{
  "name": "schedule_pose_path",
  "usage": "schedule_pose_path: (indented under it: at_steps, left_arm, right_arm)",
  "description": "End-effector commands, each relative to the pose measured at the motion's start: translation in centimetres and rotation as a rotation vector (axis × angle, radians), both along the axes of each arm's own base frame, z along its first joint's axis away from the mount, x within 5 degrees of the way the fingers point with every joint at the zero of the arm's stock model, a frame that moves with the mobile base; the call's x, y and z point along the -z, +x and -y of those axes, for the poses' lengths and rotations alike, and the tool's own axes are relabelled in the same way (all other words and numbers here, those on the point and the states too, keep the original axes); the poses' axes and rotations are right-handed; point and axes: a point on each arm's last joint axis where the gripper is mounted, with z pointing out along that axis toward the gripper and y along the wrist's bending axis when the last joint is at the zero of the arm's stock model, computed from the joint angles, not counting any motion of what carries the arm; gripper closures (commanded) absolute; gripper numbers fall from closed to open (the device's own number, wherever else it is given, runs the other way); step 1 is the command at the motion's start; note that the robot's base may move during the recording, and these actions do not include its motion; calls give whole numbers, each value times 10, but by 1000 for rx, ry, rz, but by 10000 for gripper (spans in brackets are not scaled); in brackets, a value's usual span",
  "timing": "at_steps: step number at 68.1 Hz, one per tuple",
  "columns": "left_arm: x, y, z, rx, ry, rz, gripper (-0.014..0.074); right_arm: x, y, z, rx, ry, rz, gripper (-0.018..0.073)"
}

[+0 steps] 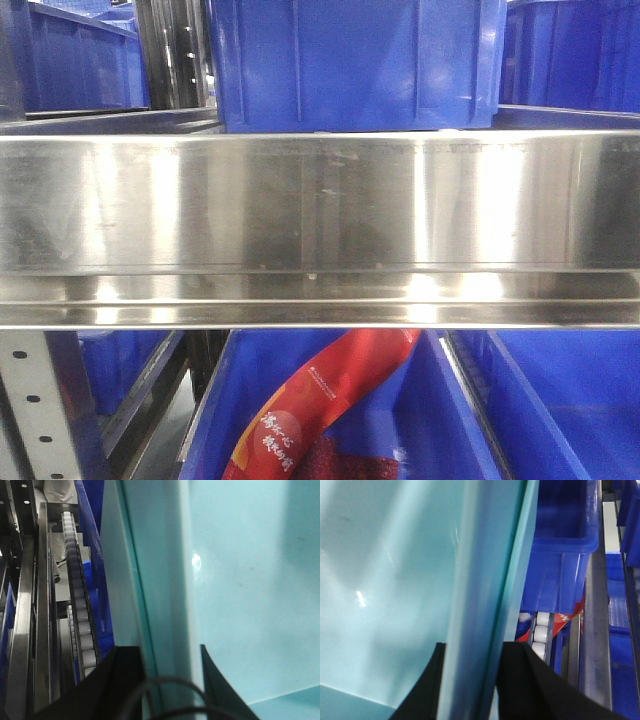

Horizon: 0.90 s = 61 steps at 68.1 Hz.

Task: Move two blue bins to right shelf middle
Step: 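Align the base with the shelf level above the red-bag bin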

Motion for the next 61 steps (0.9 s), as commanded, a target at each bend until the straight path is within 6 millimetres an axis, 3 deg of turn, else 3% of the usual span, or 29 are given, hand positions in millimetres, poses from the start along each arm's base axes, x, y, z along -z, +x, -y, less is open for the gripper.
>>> schedule_pose_path:
  at_steps: [1, 61]
  left_arm:
    - [-23, -7, -3, -5, -100, 144, 707]
    - [-24, -7, -3, -5, -104, 146, 707]
  right_arm:
    - [-11, -1, 4, 24, 15, 79, 713]
    - [-13, -2, 4, 26, 21, 94, 713]
